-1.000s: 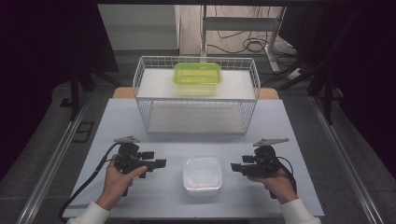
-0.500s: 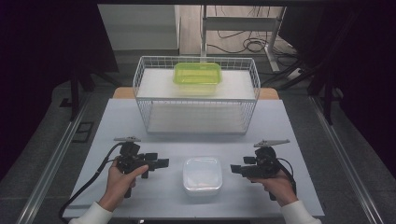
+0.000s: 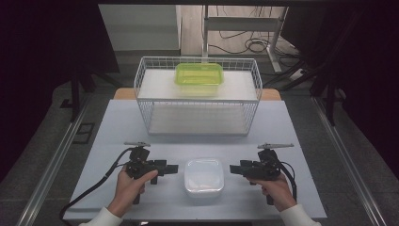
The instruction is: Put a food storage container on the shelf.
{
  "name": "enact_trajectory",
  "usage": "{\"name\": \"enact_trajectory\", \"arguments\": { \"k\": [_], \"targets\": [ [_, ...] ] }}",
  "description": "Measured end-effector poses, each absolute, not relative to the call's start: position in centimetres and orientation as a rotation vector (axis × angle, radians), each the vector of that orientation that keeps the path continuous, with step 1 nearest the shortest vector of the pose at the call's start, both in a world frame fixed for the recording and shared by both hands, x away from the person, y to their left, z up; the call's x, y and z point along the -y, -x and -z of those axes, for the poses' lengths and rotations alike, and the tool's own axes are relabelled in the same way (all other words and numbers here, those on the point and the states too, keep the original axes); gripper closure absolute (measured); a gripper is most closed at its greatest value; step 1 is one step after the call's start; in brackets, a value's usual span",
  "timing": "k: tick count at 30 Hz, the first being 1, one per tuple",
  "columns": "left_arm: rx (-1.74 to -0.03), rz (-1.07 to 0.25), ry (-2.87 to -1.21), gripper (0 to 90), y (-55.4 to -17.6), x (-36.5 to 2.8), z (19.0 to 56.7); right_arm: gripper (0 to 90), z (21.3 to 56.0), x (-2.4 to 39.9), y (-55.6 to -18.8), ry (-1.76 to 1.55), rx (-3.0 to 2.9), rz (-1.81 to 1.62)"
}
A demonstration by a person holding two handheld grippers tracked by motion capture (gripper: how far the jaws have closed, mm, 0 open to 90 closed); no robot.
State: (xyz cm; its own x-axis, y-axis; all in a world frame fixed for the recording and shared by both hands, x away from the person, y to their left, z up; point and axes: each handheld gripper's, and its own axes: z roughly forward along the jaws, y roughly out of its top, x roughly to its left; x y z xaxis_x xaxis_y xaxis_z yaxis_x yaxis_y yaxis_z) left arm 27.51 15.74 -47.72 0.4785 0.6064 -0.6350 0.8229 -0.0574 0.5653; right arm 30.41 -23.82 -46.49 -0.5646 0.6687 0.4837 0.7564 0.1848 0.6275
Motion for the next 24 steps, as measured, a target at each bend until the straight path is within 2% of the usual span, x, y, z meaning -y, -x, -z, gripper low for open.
{"name": "enact_trajectory", "arguments": {
  "k": [10, 19, 24],
  "targets": [
    [-1.272, 0.340, -1.743, 28.4, -27.9, -14.6, 49.1, 39.0, 47.3, 23.2, -30.4, 1.401, 2.286, 1.321],
    [-1.294, 0.485, -1.693, 36.9, -28.9, -13.6, 50.8, 44.6, 48.7, 22.3, -30.5, 1.398, 2.256, 1.284],
    [-1.298, 0.497, -1.706, 39.9, -28.8, -13.6, 50.8, 48.2, 49.1, 21.8, -30.7, 1.389, 2.228, 1.278]
  ]
}}
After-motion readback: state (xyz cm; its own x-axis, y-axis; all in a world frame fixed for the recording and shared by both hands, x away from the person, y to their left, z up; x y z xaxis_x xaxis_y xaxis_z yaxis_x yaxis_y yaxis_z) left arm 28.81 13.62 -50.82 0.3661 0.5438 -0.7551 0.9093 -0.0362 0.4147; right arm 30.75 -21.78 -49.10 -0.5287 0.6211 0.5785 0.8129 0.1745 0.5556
